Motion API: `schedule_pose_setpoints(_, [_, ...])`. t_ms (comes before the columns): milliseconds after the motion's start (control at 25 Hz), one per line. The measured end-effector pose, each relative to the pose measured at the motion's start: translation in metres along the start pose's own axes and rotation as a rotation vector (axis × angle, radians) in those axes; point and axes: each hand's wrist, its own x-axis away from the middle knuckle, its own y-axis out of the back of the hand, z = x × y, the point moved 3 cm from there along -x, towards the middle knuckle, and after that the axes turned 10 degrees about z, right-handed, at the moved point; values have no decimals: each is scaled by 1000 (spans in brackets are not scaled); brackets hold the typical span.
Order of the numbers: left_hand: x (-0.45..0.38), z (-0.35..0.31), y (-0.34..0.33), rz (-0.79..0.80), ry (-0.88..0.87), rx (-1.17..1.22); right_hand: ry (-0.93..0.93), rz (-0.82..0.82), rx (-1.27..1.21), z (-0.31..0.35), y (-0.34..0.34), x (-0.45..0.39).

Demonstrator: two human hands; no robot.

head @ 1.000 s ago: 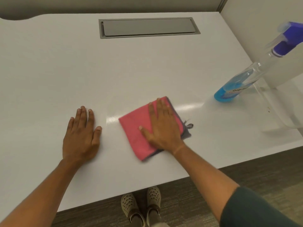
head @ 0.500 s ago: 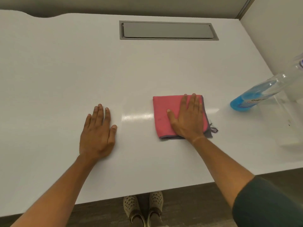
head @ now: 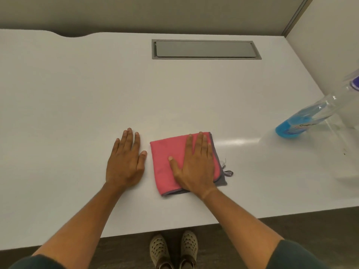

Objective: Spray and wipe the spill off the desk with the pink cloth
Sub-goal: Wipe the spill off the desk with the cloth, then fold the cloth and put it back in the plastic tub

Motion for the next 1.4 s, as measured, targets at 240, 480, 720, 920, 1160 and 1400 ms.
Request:
schedule_pose_setpoints(240, [5,-1,5,-28,-9,133,-51,23,-130,5,9,9])
schedule_pose_setpoints(480, [31,-15,19,-118,108,319,-106,-84,-420,-43,49,26])
schedule_pose_setpoints(720, [37,-47,25,-40,279,657,-270,20,-741,-82,64,22])
schedule_pose_setpoints(920, [26,-43,28,69,457,943,-351,127,-852,-94,66,7])
schedule_pose_setpoints(1160, [22,-47,28,94,545,994,-416,188,-891,-93,67,-3])
schedule_pose_setpoints(1400, [16,-49,28,133,607,990,-458,251,-846,-92,64,-9])
